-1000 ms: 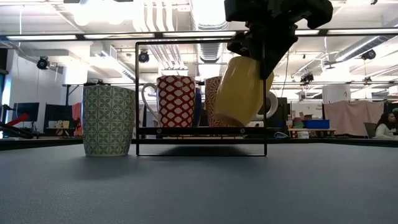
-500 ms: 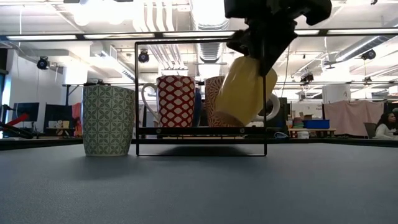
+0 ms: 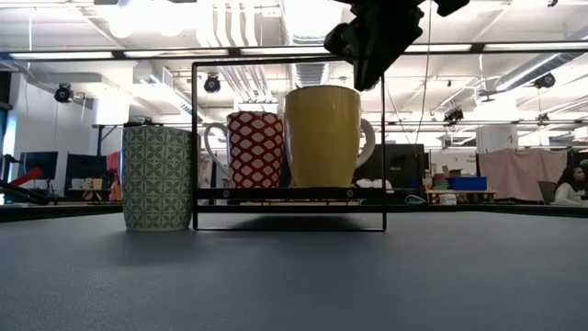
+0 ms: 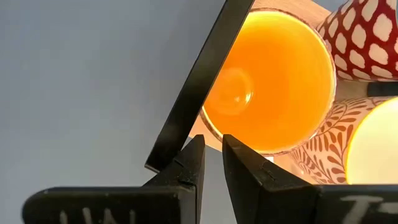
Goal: Place coffee mugs
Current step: Put the green mug on the shelf
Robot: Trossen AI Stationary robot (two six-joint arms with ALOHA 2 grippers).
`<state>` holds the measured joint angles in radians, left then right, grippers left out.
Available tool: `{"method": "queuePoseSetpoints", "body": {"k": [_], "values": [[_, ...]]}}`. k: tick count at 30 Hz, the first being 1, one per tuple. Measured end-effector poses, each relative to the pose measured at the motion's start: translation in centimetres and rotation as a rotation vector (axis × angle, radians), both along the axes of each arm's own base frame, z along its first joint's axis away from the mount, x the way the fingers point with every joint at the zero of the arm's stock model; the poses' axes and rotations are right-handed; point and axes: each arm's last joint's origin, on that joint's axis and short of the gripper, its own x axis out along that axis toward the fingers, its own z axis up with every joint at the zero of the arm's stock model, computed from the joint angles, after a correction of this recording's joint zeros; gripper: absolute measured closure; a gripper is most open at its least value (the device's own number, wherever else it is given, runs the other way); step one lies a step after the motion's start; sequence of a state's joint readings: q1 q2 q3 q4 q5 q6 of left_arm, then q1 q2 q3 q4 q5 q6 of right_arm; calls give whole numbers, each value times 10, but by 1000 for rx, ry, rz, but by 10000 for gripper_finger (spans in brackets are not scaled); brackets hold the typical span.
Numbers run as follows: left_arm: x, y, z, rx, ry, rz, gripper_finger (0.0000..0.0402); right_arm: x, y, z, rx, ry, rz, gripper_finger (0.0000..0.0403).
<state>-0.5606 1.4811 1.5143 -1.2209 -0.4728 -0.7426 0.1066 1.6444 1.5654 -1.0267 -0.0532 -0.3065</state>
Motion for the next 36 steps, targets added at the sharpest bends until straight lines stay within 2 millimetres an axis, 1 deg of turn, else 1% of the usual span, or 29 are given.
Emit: {"method": "queuePoseSetpoints", "body": {"k": [9, 12, 16, 19, 22, 28, 32, 36], "values": [[0, 0, 0, 0, 0, 0, 276, -2, -1, 1, -17, 21, -28, 355], [0, 0, -3, -3, 5, 14, 276, -6, -2, 9, -57, 34, -61, 354], [0, -1, -11, -25, 28, 43, 276, -15, -4, 21, -44, 38, -117, 353], [-1, 0, -25, -28, 61, 74, 276, -28, -5, 31, -25, 48, -171, 353], [-2, 0, -43, -30, 94, 101, 276, -39, -5, 40, 4, 26, -229, 353], [-2, 0, -79, 3, 118, 63, 276, -55, 8, 53, 61, -14, -288, 353], [-3, 2, -99, 63, 124, 17, 276, -63, 18, 55, 91, -14, -317, 353], [-6, 7, -110, 159, 135, -11, 276, -66, 27, 50, 102, 10, -331, 353]]}}
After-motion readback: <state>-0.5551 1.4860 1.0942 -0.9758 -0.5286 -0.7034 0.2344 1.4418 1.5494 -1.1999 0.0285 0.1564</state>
